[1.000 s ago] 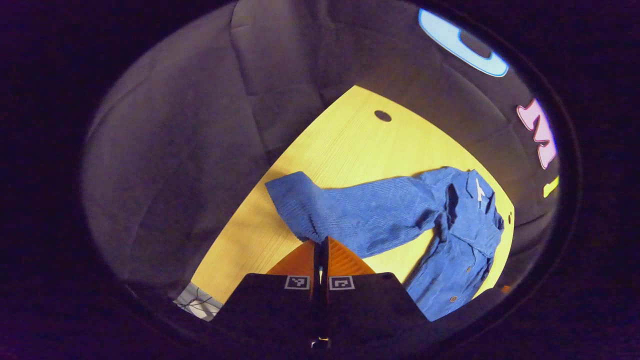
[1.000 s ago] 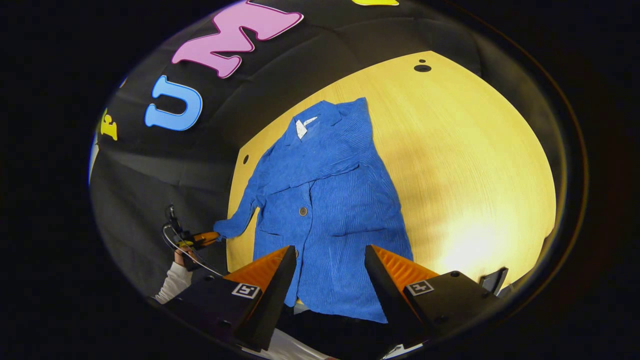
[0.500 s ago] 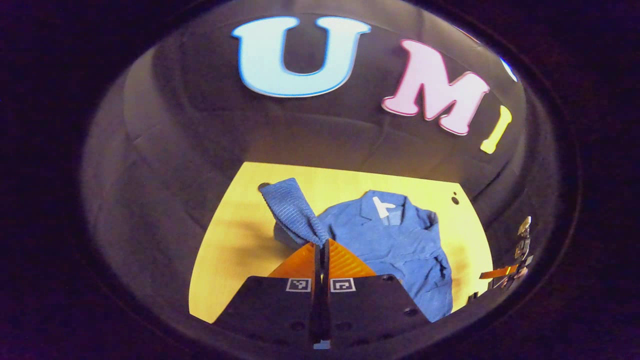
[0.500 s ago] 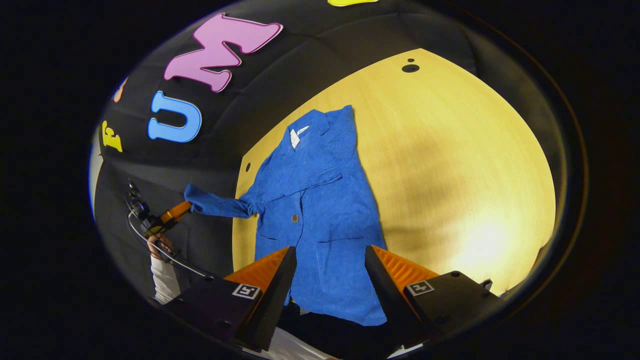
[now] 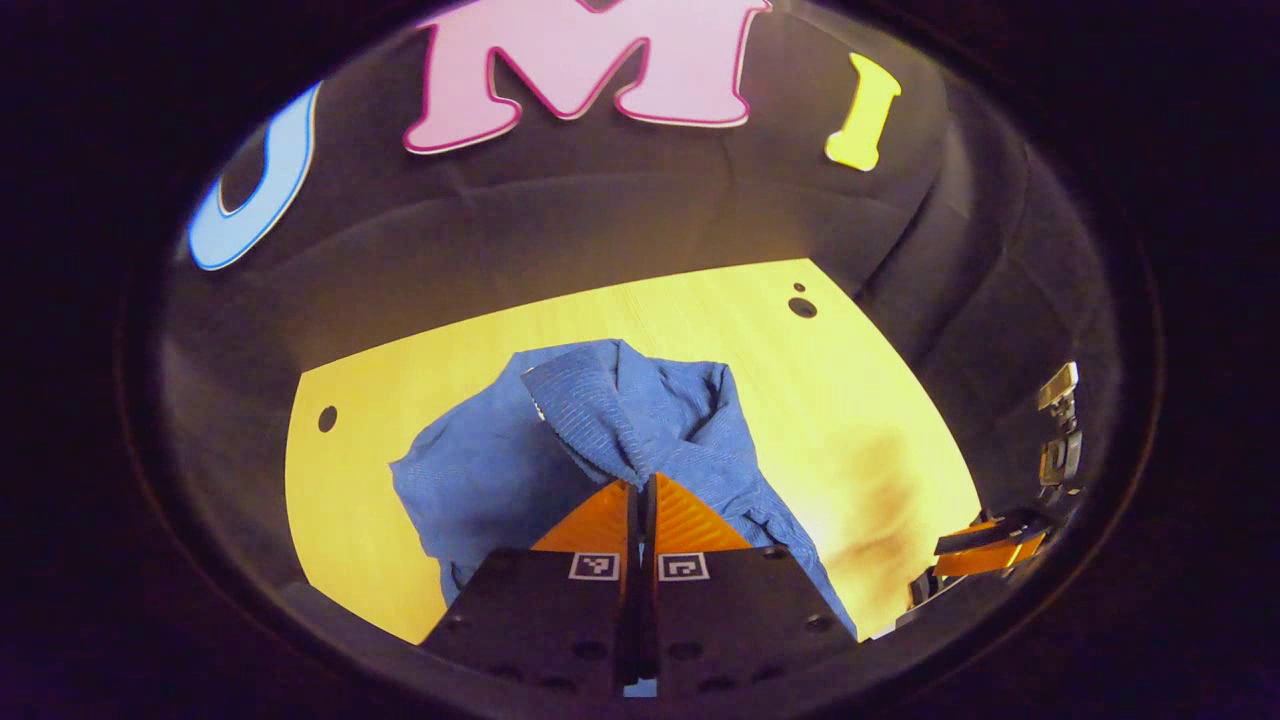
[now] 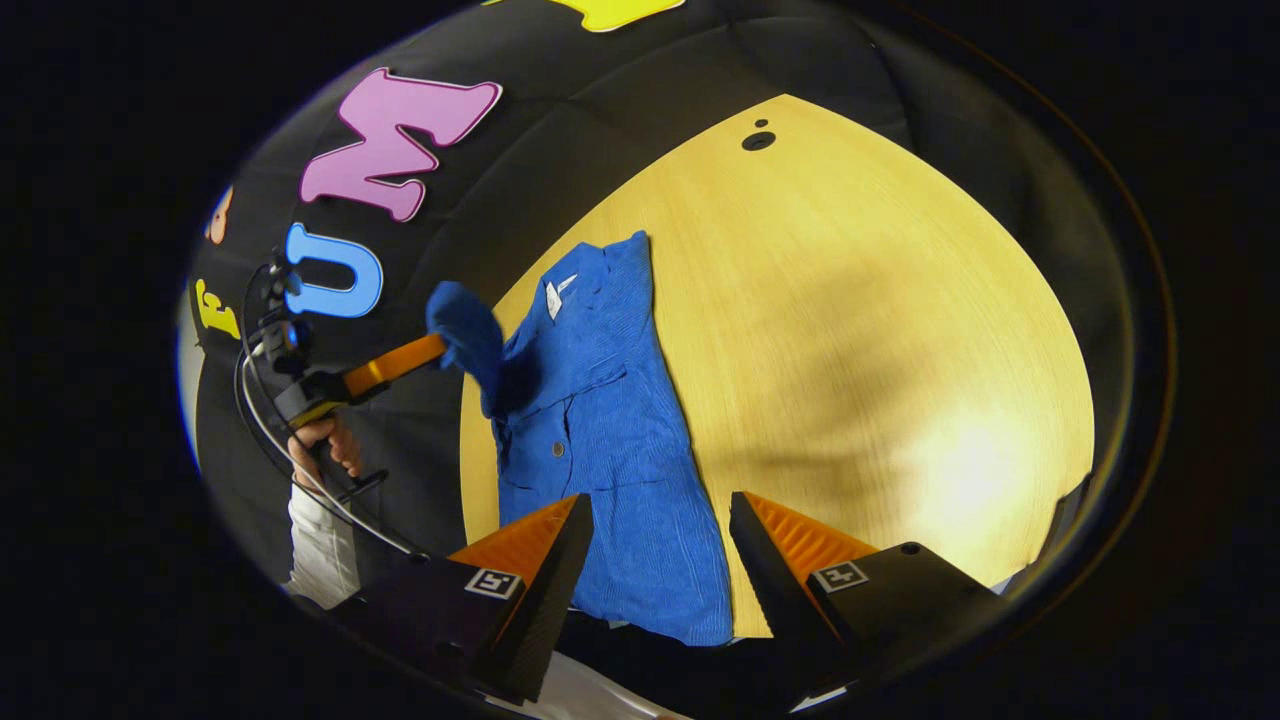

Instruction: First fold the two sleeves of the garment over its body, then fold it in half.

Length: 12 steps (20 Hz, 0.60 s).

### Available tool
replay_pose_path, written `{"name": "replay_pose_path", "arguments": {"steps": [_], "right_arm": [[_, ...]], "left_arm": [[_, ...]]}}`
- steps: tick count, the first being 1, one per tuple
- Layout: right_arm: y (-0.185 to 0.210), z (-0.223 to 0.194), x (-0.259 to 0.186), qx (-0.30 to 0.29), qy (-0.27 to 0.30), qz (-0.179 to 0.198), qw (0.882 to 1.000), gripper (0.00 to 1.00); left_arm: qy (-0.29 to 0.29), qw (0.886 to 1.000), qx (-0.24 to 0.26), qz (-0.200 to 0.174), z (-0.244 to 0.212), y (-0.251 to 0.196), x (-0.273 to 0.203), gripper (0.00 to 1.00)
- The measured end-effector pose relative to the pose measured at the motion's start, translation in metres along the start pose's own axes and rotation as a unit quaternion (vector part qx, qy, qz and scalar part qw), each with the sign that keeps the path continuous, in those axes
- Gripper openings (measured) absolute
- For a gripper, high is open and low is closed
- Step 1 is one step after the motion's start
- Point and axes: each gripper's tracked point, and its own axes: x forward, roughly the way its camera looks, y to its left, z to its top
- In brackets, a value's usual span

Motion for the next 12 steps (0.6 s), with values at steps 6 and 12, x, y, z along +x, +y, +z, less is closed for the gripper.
{"name": "replay_pose_path", "arguments": {"steps": [6,12], "right_arm": [[-0.029,-0.005,0.002,-0.019,0.017,-0.019,0.999,0.89],[-0.036,-0.016,0.014,-0.036,0.046,-0.009,0.998,0.89]], "left_arm": [[0.072,0.997,-0.023,0.016,-0.007,-0.045,0.073,0.00],[0.045,0.991,-0.108,-0.061,0.005,-0.075,0.090,0.48]]}}
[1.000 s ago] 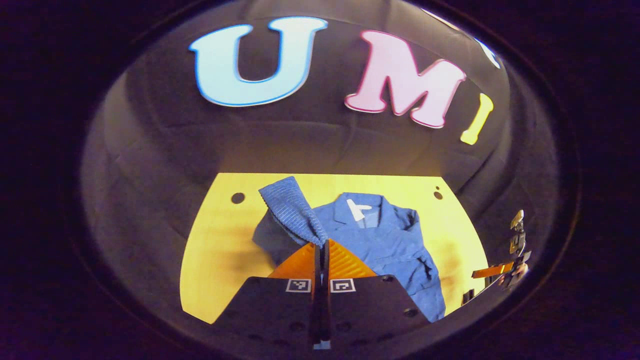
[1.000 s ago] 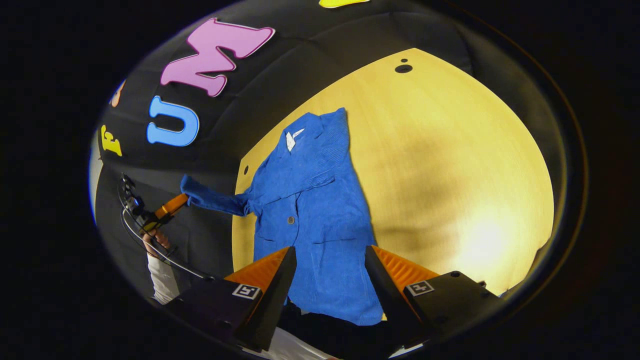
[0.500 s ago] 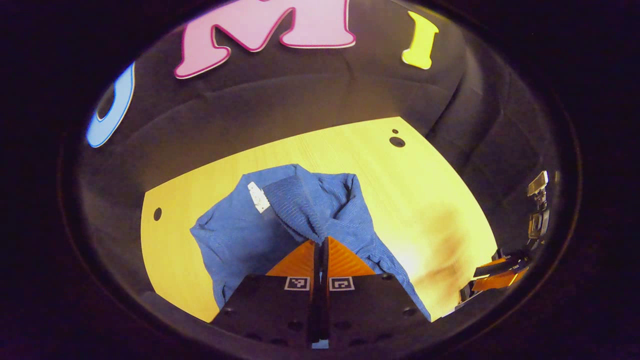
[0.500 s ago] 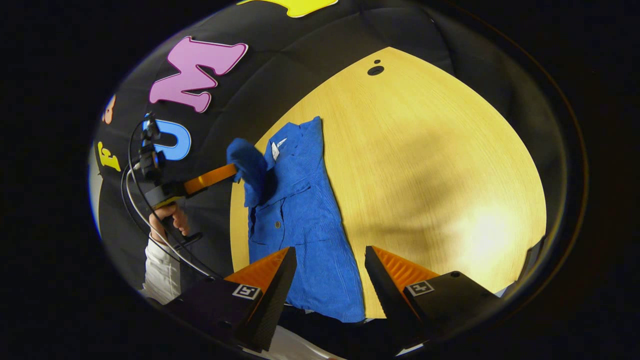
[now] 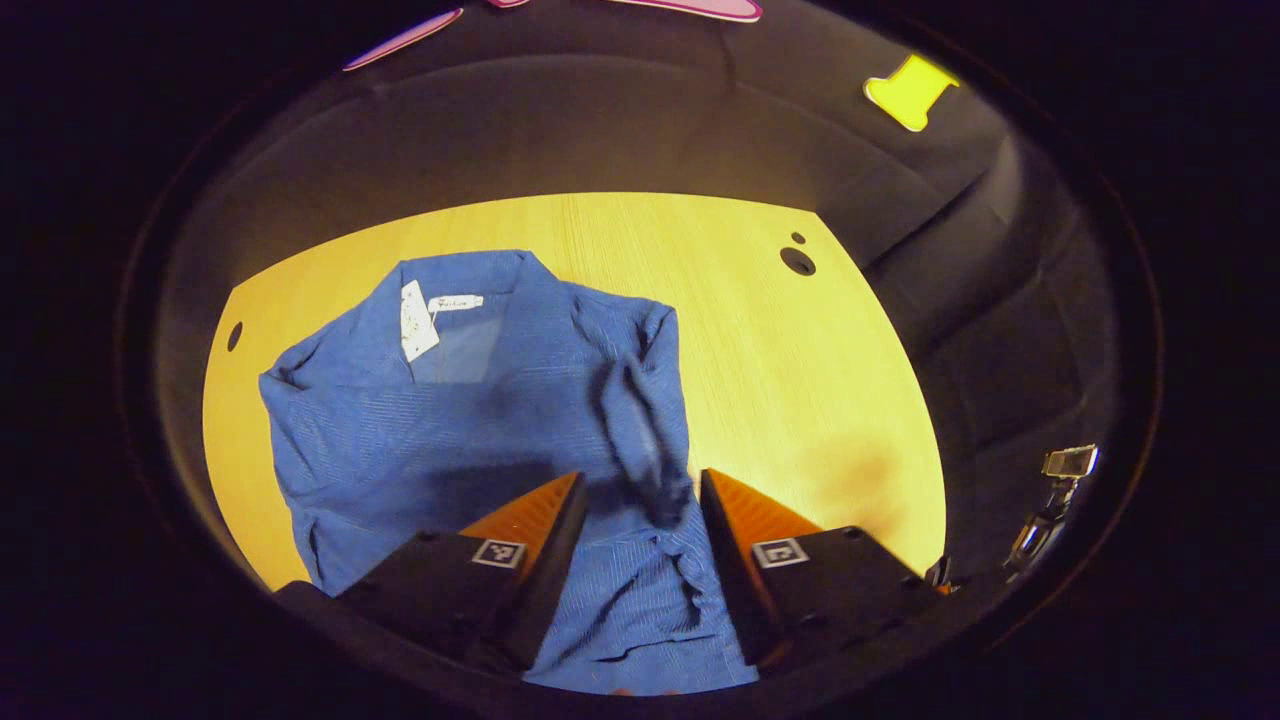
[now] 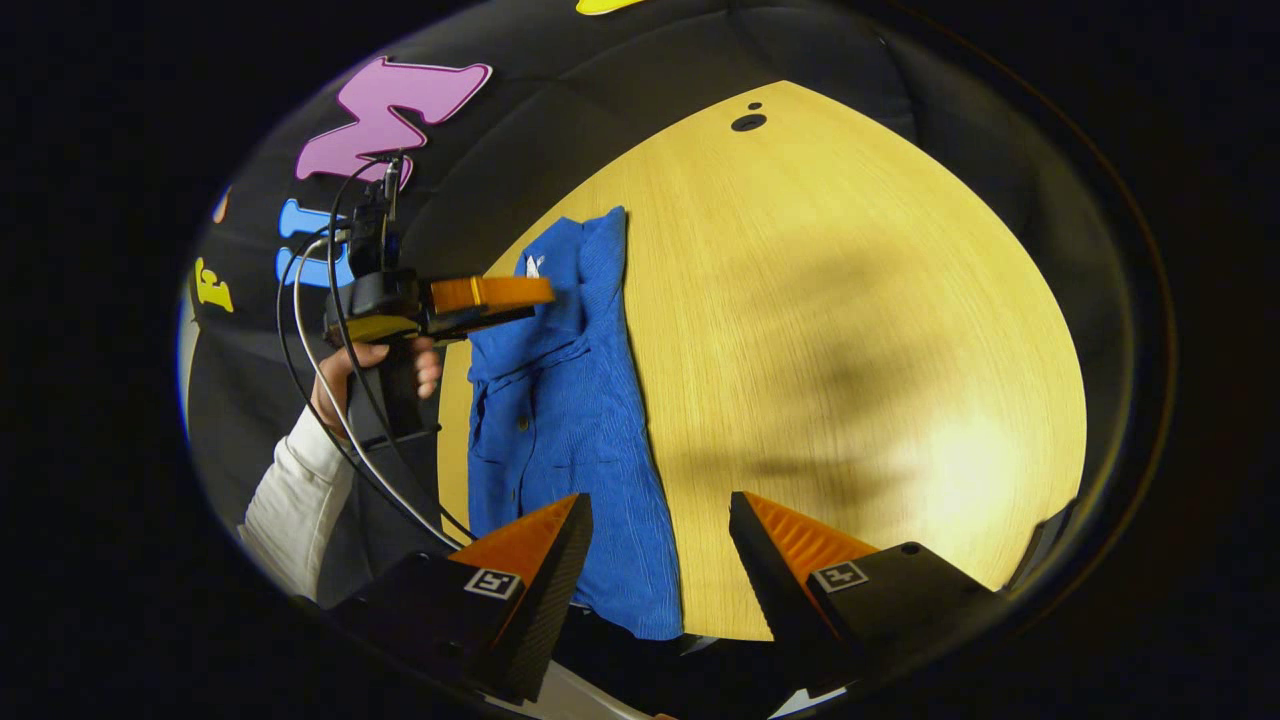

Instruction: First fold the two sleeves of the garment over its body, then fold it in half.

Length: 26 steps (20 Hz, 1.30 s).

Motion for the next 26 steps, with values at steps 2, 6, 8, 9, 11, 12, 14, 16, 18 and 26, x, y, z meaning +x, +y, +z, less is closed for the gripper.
{"name": "replay_pose_path", "arguments": {"steps": [2,6,8,9,11,12,14,16,18,26], "right_arm": [[-0.001,-0.004,0.003,-0.005,0.010,0.004,1.000,0.89],[-0.003,-0.015,0.009,-0.032,0.030,-0.011,0.999,0.89],[-0.002,-0.023,0.017,-0.050,0.041,-0.025,0.998,0.89],[-0.002,-0.031,0.021,-0.056,0.048,-0.033,0.997,0.89],[0.006,-0.050,0.026,-0.066,0.064,-0.041,0.995,0.89],[0.011,-0.062,0.028,-0.071,0.077,-0.040,0.994,0.89],[0.018,-0.085,0.030,-0.077,0.099,-0.047,0.991,0.90],[0.024,-0.102,0.031,-0.082,0.110,-0.059,0.989,0.90],[0.024,-0.117,0.036,-0.081,0.119,-0.082,0.986,0.91],[0.009,-0.159,0.052,-0.053,0.151,-0.175,0.971,0.99]], "left_arm": [[-0.027,1.000,-0.004,-0.004,0.004,0.000,-0.015,0.71],[-0.038,0.999,0.009,0.025,-0.022,0.038,-0.063,0.75],[-0.040,0.998,0.004,0.044,-0.057,0.068,-0.094,0.81],[-0.038,0.998,-0.003,0.054,-0.081,0.084,-0.109,0.82],[-0.018,0.996,-0.029,0.078,-0.140,0.123,-0.135,0.84],[-0.001,0.995,-0.043,0.092,-0.171,0.145,-0.145,0.84],[0.035,0.990,-0.074,0.116,-0.226,0.185,-0.159,0.84],[0.065,0.985,-0.106,0.120,-0.270,0.210,-0.164,0.84],[0.086,0.979,-0.130,0.128,-0.305,0.238,-0.167,0.84],[0.156,0.971,-0.137,0.119,-0.367,0.295,-0.161,0.84]]}}
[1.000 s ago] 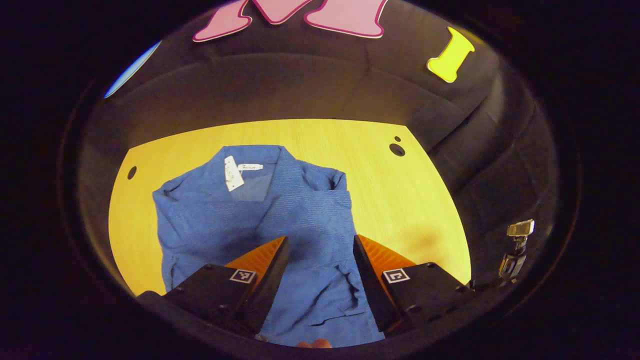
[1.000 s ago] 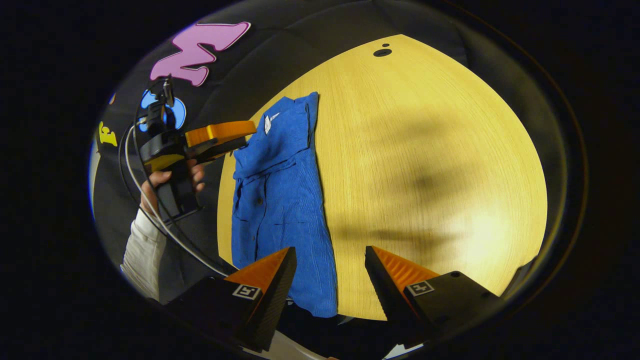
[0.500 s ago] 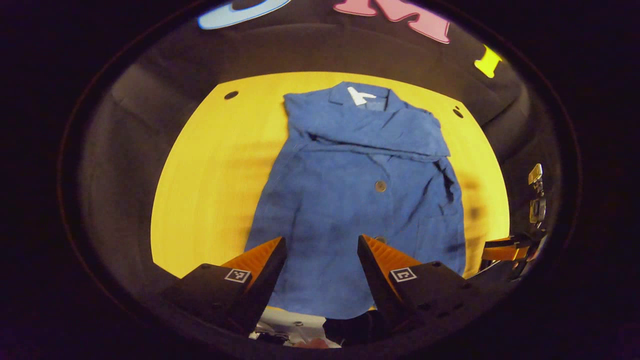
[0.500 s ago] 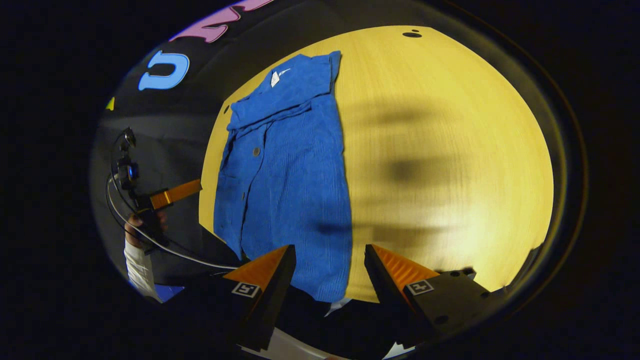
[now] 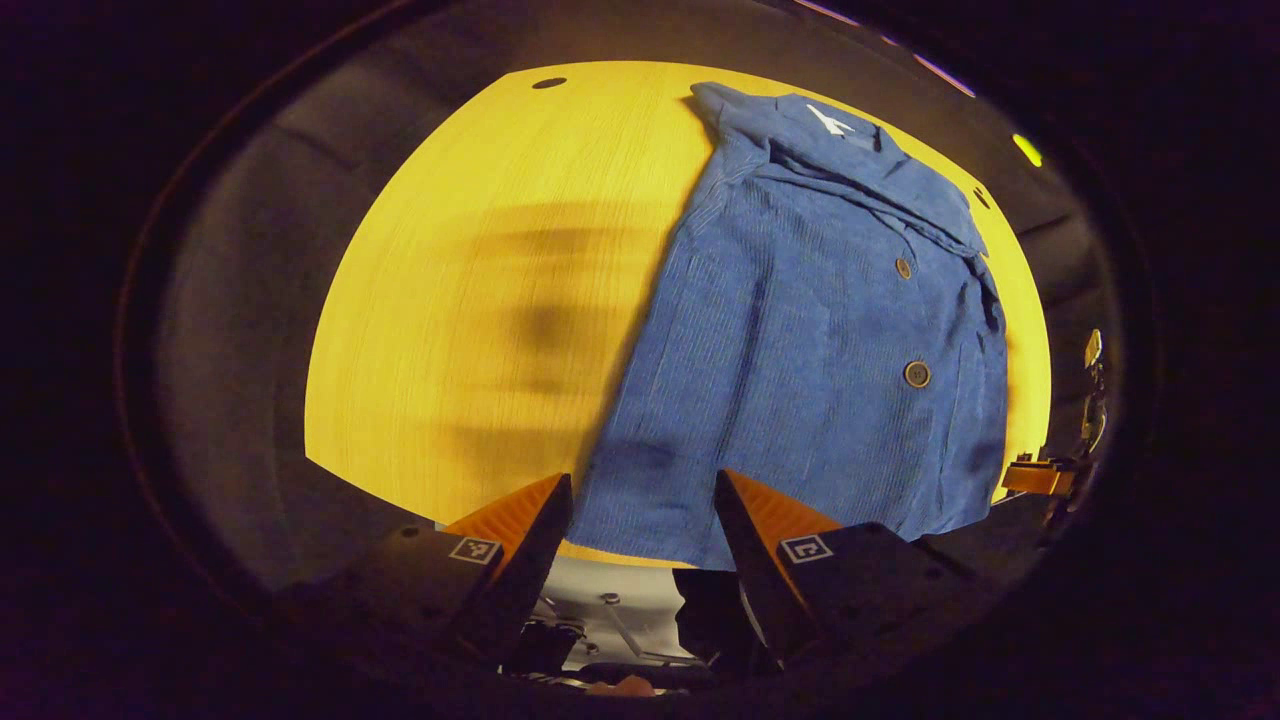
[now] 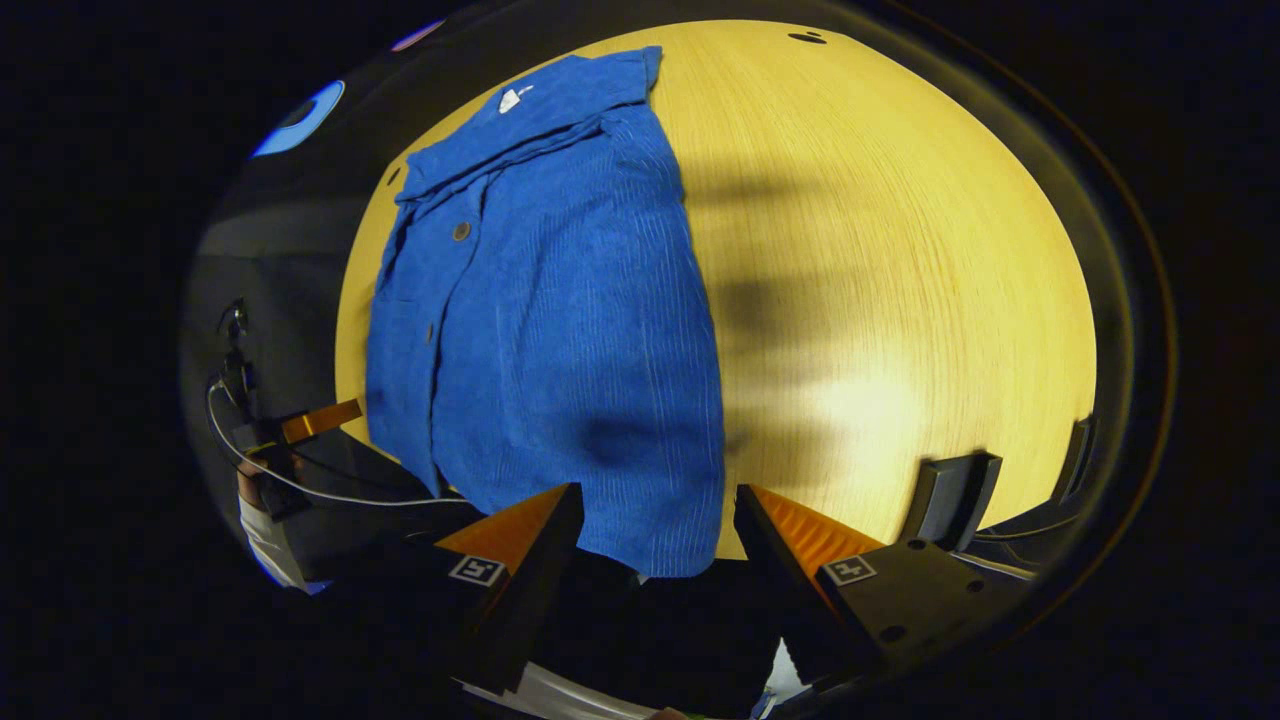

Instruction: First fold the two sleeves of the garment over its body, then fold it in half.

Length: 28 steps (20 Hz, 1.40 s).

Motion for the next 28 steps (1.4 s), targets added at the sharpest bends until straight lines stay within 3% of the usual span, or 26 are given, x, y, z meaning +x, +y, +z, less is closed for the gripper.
{"name": "replay_pose_path", "arguments": {"steps": [3,7,12,16,18,20,21,22,23,25,28], "right_arm": [[0.001,-0.010,0.009,0.022,0.010,-0.006,1.000,0.98],[-0.003,-0.015,0.018,0.012,0.015,-0.037,0.999,0.98],[-0.010,-0.018,0.027,0.005,0.015,-0.073,0.997,0.98],[-0.014,-0.015,0.029,0.000,0.013,-0.114,0.993,0.96],[-0.015,-0.016,0.031,-0.020,0.013,-0.139,0.990,0.90],[-0.004,-0.017,0.035,-0.023,0.012,-0.134,0.991,0.84],[-0.001,-0.018,0.037,-0.019,0.013,-0.129,0.991,0.69],[0.006,-0.017,0.037,-0.016,0.012,-0.114,0.993,0.60],[0.012,-0.018,0.041,0.002,0.007,-0.096,0.995,0.43],[0.015,-0.016,0.044,0.010,-0.003,-0.094,0.996,0.07],[0.017,-0.014,0.041,0.009,-0.013,-0.083,0.996,0.05]], "left_arm": [[0.008,1.000,0.021,0.009,-0.001,0.015,0.013,0.84],[0.026,0.999,0.029,-0.013,-0.005,0.009,0.027,0.84],[0.036,0.997,0.061,-0.009,-0.012,0.009,0.036,0.84],[0.041,0.998,0.044,-0.004,-0.015,0.009,0.037,0.83],[0.047,0.998,0.045,-0.005,-0.017,0.008,0.038,0.83],[0.055,0.998,0.032,-0.005,-0.015,0.007,0.038,0.84],[0.061,0.998,0.031,-0.008,-0.019,0.005,0.039,0.83],[0.064,0.997,0.036,-0.014,-0.018,0.000,0.041,0.76],[0.059,0.997,0.039,-0.032,-0.017,-0.008,0.041,0.52],[0.054,0.996,0.068,-0.028,-0.016,-0.013,0.037,0.04],[0.027,0.994,0.098,-0.025,-0.012,-0.016,0.041,0.00]]}}
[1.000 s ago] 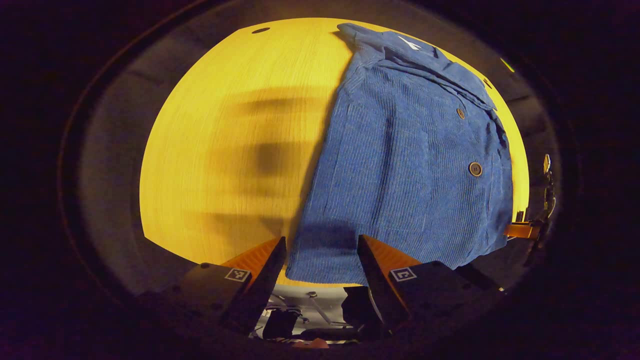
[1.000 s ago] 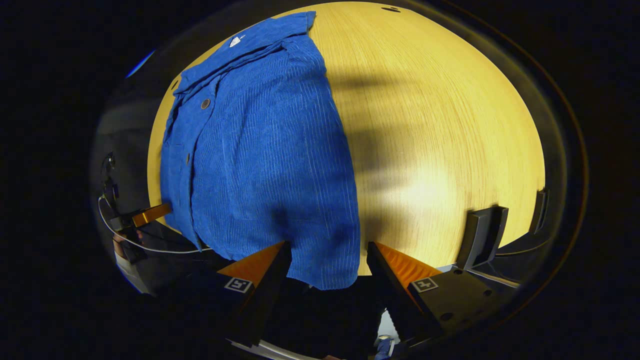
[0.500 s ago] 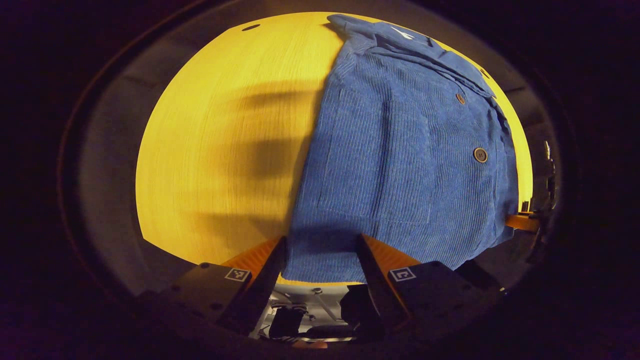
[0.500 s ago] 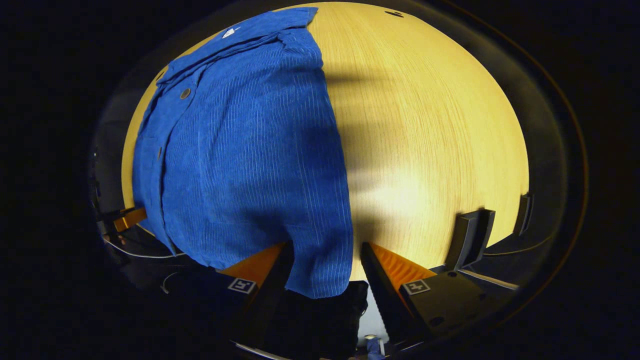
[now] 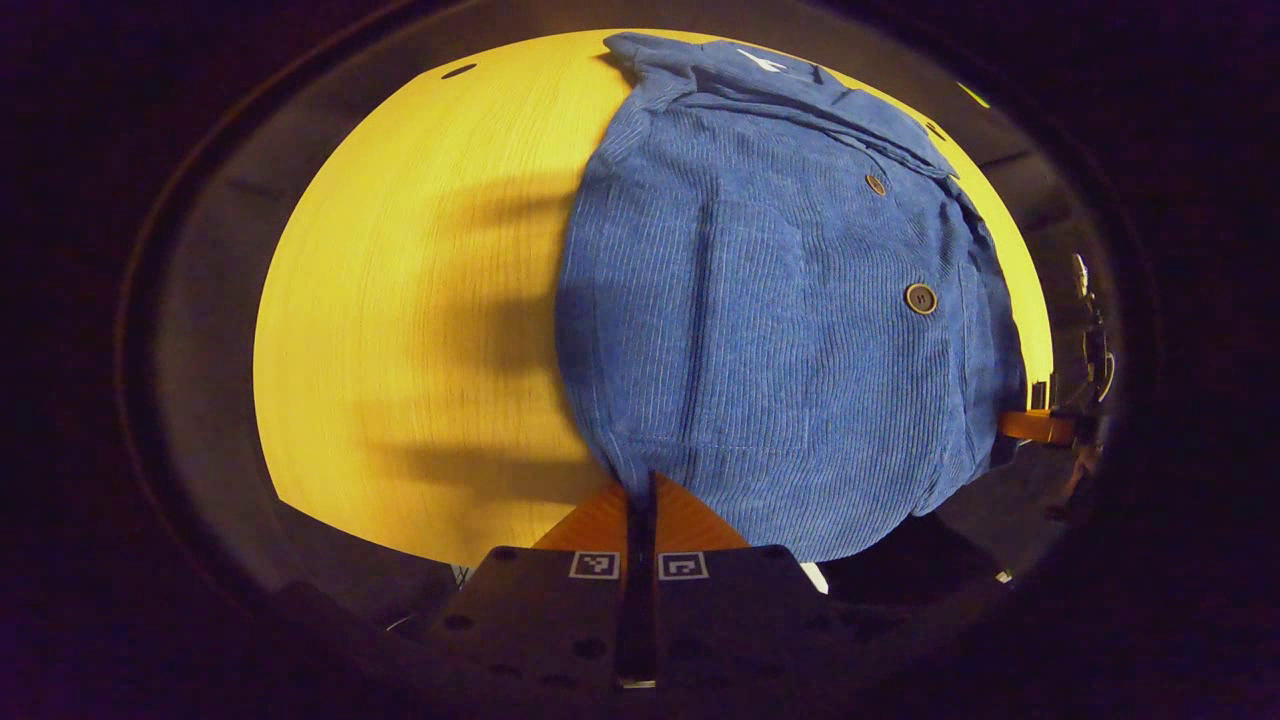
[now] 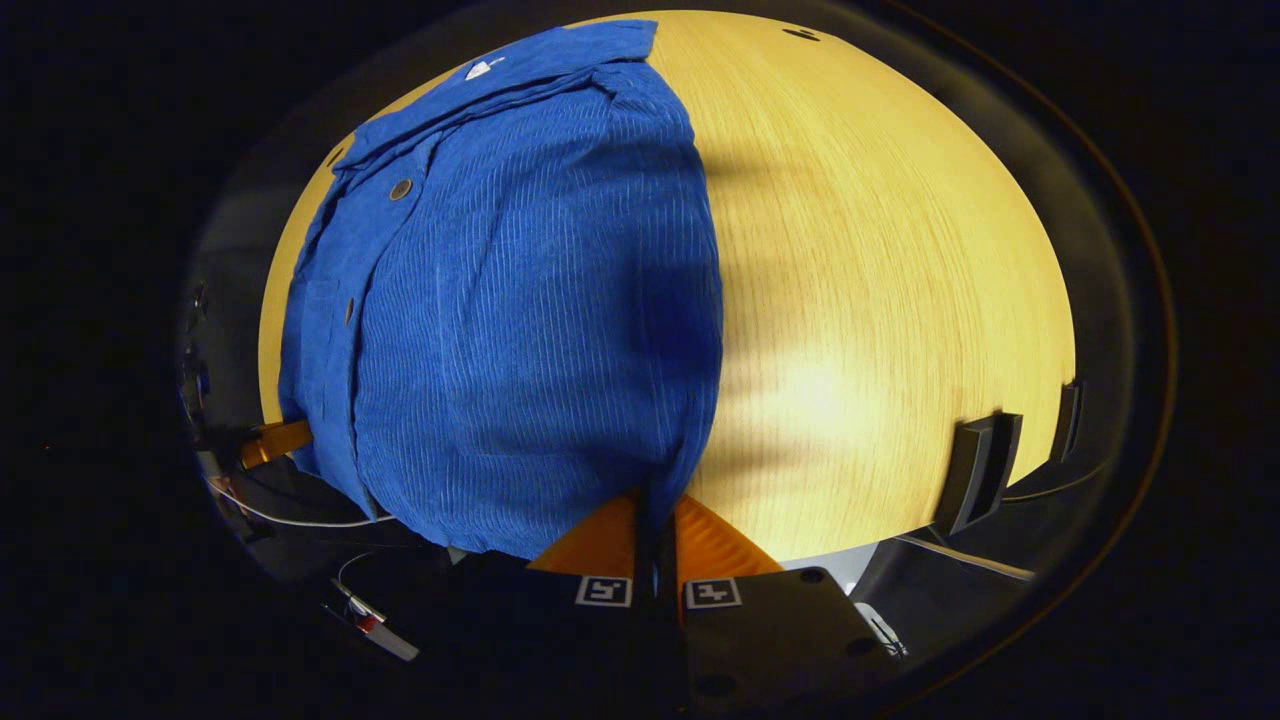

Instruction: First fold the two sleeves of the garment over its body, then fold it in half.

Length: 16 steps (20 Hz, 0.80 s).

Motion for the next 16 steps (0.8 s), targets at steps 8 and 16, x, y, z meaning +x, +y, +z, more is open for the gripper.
{"name": "replay_pose_path", "arguments": {"steps": [8,16], "right_arm": [[0.030,0.018,-0.052,-0.008,-0.052,0.038,0.998,0.05],[0.065,0.108,-0.175,-0.012,-0.167,0.086,0.982,0.05]], "left_arm": [[-0.061,0.996,-0.001,-0.066,0.024,-0.007,-0.061,0.00],[-0.169,0.980,0.035,-0.097,0.079,-0.003,-0.175,0.00]]}}
